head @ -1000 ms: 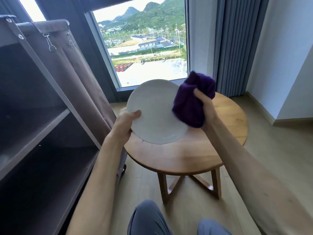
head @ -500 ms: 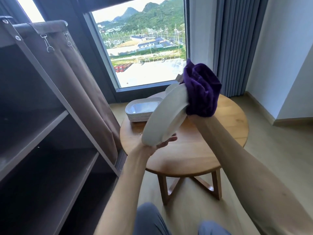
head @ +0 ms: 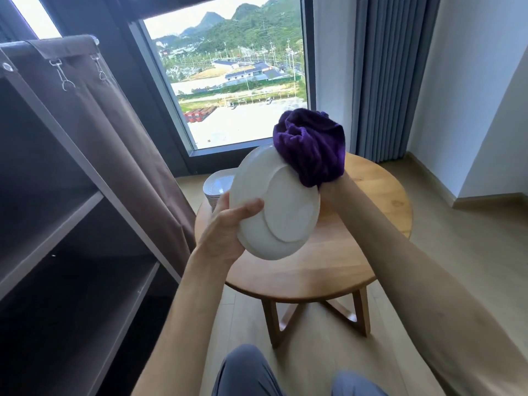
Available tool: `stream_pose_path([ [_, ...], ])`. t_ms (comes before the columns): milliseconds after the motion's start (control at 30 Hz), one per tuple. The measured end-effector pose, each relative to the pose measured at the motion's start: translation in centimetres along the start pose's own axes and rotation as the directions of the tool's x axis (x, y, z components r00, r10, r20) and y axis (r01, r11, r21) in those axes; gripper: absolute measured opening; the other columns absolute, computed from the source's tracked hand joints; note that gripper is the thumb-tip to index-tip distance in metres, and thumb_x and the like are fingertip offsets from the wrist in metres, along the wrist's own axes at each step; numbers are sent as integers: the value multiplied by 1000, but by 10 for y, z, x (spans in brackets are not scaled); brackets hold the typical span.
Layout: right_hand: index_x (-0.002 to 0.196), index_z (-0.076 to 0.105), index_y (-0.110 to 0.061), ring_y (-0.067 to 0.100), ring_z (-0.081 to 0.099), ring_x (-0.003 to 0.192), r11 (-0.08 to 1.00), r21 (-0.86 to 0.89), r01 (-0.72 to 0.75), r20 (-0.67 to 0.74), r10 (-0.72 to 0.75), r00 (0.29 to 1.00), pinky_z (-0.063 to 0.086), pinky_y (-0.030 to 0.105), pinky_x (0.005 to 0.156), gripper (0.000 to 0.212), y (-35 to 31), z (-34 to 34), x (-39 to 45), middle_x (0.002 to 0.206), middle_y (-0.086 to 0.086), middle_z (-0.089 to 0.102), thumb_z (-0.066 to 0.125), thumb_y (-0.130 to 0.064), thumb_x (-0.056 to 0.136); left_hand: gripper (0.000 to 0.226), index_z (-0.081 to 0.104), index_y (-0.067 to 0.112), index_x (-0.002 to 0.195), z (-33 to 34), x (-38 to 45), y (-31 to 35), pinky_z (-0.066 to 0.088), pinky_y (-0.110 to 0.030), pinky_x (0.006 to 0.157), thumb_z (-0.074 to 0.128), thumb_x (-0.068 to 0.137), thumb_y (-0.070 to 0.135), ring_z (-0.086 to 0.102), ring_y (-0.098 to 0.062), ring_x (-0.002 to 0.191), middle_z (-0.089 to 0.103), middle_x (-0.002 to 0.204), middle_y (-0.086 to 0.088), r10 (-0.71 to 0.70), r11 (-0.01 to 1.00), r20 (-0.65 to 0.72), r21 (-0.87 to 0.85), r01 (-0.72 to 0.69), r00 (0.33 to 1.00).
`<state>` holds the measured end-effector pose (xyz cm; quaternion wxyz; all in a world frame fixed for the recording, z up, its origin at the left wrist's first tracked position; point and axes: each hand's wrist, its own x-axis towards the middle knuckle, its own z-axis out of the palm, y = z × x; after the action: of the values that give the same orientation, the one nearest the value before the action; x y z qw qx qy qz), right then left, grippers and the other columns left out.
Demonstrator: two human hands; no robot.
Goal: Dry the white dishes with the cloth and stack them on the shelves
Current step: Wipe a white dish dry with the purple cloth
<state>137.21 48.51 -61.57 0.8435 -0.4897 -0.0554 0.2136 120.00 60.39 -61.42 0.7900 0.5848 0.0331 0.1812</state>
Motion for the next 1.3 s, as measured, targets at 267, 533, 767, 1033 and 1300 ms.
stream_pose_path([
  [267, 89, 50, -18, 2, 60, 74, 982, -187, 34, 48, -25, 999, 50, 17, 71, 29, 34, -27, -21, 90, 0, 53, 33, -4, 109, 59, 46, 4, 150, 10, 16, -16, 43, -64, 109, 59, 96, 25, 52, -45, 134, 49, 149, -28, 36, 930, -224, -348, -114, 974],
  [533, 124, 65, -10, 17, 63, 119, 523, -384, 761, 389, -656, 647, 48, 44, 105, 50, 61, -1, -54, 124, 0, 68, 76, -6, 76, 38, 72, 7, 108, 38, 27, -35, 62, -29, 76, 44, 108, 33, 74, -17, 83, 76, 91, -8, 14, 983, -439, -158, -93, 898],
  [767, 123, 71, -13, 22, 65, 112, 248, -505, 827, 556, -639, 531, 54, 44, 89, 47, 35, 25, -48, 123, 3, 67, 75, -18, 76, 67, 79, 19, 66, 41, 30, -27, 52, -11, 58, 33, 113, 34, 70, 1, 62, 70, 60, 14, 124, 965, -436, -157, -211, 892],
  [1033, 97, 76, -23, 23, 67, 86, 377, -651, 659, 493, -449, 745, 54, 45, 81, 18, -11, 59, -25, 90, 1, 74, 73, -27, 80, 9, 77, 23, 91, 26, 25, -27, 57, -27, 67, 69, 87, 25, 71, -16, 81, 74, 85, 0, 210, 978, -347, 82, -194, 914],
  [1300, 95, 74, -24, 23, 68, 91, 553, -739, 385, 204, -360, 910, 54, 41, 85, 27, 10, 35, 9, 90, 1, 74, 75, -47, 82, 24, 77, 20, 96, 22, 13, -34, 59, -37, 75, 66, 76, 12, 69, -24, 86, 73, 92, -7, 131, 982, -374, -78, -172, 918],
])
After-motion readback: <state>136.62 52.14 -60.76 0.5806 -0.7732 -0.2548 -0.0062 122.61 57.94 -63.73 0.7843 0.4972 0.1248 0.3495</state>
